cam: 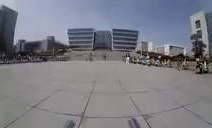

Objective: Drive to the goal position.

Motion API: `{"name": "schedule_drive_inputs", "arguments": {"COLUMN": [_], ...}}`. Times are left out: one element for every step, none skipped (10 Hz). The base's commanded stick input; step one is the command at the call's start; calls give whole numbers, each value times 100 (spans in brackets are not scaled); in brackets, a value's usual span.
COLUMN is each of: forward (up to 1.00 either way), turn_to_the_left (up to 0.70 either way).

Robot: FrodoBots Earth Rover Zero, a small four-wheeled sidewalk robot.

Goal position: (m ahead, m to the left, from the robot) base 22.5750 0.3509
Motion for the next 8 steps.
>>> {"name": "schedule_drive_inputs", "arguments": {"forward": [100,100,100,100,100,100,100,100], "turn_to_the_left": [0,0,0,0,0,0,0,0]}}
